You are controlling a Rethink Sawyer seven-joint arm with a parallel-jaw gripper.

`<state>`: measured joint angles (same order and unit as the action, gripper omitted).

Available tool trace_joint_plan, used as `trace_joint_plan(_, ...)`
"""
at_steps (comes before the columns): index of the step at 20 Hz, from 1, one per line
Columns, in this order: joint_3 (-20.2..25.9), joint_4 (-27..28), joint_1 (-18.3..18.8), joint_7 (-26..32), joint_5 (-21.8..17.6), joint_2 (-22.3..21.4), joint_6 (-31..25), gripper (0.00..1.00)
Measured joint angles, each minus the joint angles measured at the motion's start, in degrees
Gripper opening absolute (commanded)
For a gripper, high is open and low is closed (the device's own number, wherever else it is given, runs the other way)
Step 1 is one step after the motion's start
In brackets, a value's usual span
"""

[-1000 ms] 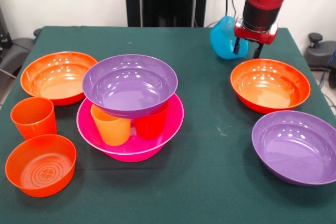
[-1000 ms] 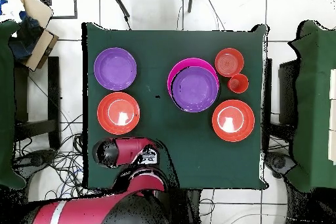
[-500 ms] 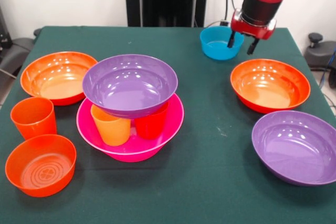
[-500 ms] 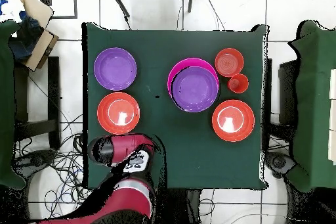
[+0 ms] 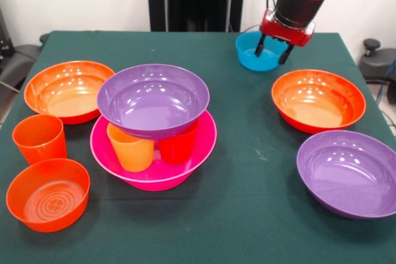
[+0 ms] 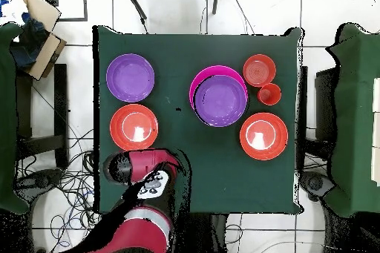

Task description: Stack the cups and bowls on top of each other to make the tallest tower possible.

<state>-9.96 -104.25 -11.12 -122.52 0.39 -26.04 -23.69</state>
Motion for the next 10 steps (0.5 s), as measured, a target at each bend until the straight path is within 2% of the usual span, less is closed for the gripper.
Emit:
trace_joint_plan(8,0.5,0.0,3.4,0.0,-0.6,0.2,0.0,1.0)
trace_joint_plan(10,1.6,0.0,5.4,0.0,-0.6,0.2,0.0,1.0)
